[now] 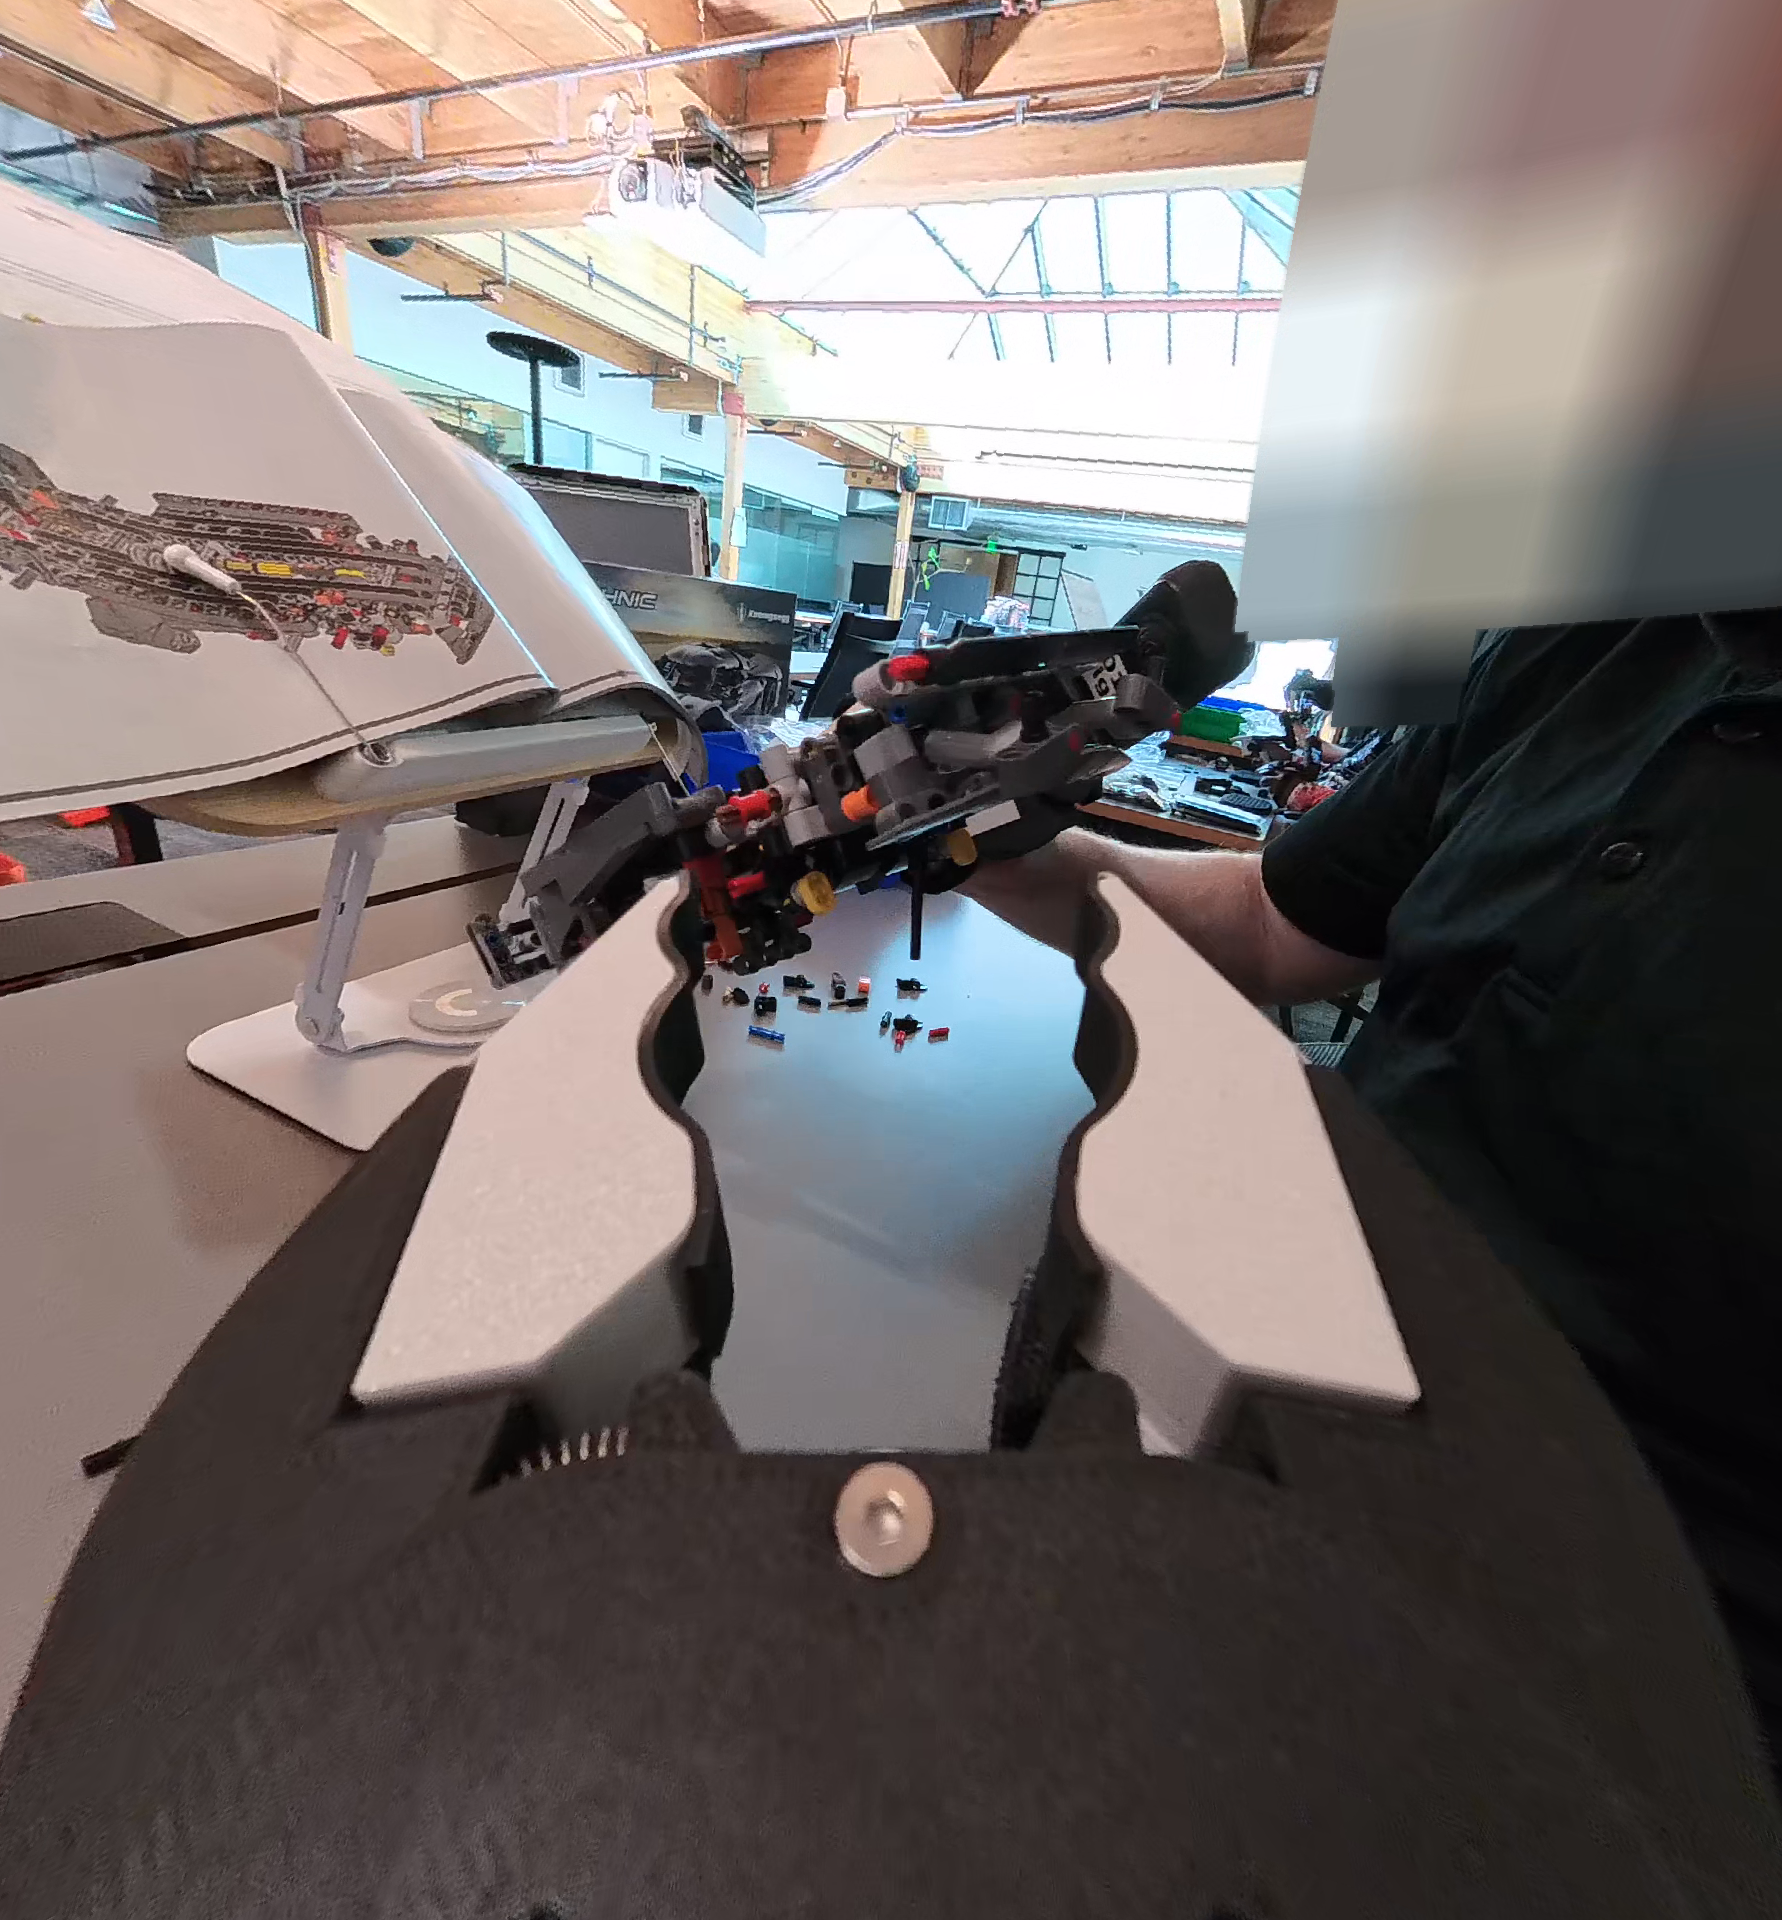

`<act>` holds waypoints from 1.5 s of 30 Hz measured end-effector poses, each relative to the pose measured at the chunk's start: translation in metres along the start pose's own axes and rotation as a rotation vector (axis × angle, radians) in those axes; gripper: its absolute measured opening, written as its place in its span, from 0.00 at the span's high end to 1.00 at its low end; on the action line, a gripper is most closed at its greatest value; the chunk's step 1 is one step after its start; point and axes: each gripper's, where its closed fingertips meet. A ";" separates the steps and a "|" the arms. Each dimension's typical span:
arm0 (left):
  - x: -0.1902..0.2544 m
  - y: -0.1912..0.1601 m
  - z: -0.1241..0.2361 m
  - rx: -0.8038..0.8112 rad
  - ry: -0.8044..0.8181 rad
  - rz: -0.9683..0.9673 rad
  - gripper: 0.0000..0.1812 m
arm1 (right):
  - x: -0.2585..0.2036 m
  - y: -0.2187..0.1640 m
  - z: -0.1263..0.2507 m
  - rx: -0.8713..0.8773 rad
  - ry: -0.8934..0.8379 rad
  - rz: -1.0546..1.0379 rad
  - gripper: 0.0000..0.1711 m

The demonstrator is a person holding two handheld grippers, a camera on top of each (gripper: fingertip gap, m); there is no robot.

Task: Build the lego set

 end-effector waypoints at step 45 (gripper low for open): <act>0.009 -0.047 0.015 0.178 -0.113 0.430 0.62 | -0.028 0.005 -0.014 -0.049 -0.154 0.321 0.93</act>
Point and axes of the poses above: each gripper's, where its closed fingertips meet, z back along the fingers, y out of its top, x = y × z across the jaws, and after that the axes turned 4 degrees about -x, right-handed
